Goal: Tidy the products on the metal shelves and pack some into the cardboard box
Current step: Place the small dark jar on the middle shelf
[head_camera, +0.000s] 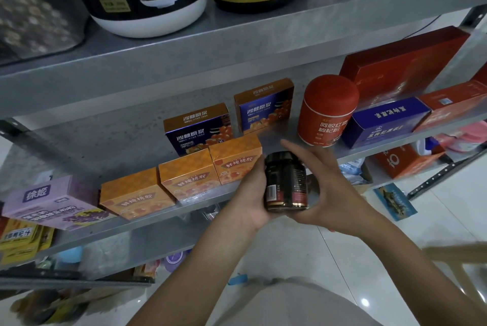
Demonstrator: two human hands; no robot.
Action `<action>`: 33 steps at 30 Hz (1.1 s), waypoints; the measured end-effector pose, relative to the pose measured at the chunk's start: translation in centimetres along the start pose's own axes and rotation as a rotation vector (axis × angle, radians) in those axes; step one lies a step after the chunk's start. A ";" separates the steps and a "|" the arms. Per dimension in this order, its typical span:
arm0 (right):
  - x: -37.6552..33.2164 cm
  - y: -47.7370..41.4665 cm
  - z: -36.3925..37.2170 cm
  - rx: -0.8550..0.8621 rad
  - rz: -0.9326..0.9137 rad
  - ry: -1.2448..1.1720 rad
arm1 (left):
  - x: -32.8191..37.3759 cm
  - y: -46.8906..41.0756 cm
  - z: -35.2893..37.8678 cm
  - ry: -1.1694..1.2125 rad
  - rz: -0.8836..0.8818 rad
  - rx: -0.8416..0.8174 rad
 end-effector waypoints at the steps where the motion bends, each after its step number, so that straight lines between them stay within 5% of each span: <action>1: -0.1 0.1 0.1 0.000 -0.007 -0.035 | -0.1 -0.1 0.0 0.007 -0.001 -0.013; 7: -0.7 0.8 0.0 -0.022 0.064 -0.452 | -0.9 0.4 0.5 0.164 -0.089 -0.226; 18: -2.4 0.9 -0.7 0.022 -0.119 0.262 | -0.9 0.2 0.6 0.016 -0.002 -0.114; 27: -2.8 1.6 -1.0 -0.099 0.025 -0.255 | -1.6 1.6 1.5 0.182 -0.064 -0.295; 33: -3.3 1.4 -1.1 -0.019 -0.132 0.399 | -1.6 0.8 0.7 -0.002 0.030 -0.121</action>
Point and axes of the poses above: each hand's wrist, its own y-axis away from the middle knuckle, its own z-axis out of the palm, x = y × z, the point moved 3 cm from there along -y, towards the middle knuckle, and after that the axes turned 11 degrees about -y, right-handed, at the moved point
